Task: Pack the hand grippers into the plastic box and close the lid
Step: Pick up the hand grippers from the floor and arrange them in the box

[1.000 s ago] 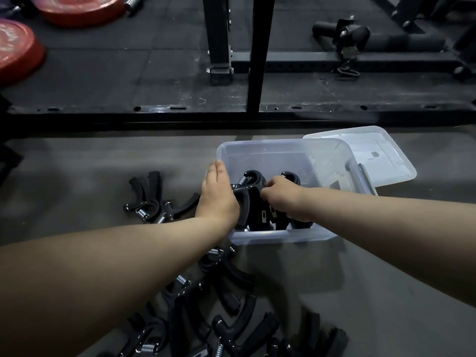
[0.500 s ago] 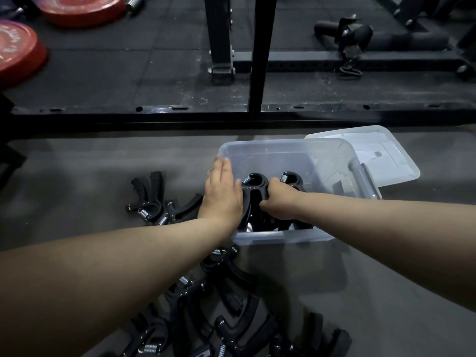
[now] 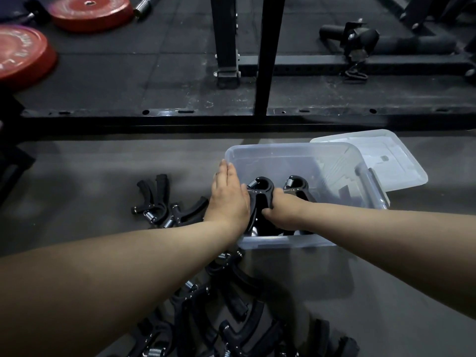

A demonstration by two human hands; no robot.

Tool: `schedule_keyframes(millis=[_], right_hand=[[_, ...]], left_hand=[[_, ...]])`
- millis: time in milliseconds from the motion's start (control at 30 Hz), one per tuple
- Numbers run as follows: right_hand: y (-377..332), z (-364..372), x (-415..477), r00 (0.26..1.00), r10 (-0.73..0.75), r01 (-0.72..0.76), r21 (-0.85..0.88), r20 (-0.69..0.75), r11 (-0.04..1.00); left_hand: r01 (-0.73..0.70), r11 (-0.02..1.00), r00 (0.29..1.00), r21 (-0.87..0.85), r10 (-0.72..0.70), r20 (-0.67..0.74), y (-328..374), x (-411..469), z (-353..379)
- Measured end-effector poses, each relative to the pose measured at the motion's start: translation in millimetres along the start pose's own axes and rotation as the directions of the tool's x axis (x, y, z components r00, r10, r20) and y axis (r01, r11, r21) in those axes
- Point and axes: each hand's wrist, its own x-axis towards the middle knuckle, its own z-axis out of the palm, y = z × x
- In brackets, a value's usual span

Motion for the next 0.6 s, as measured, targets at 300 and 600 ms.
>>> schedule_keyframes(millis=[300,600], right_hand=[[1.1,1.7,-4.4,1.000,-0.013,0.013,0.001,0.011,1.000],[2.0,5.6,-8.2,1.000,-0.016,0.016,0.003,-0.003,1.000]], left_hand=[[-0.007,0.997,1.000,0.074,0.006,0.003,-6.5,10.8,-10.6],[0.009,0.986,1.000,0.164,-0.010,0.005,-7.2,7.1,-6.5]])
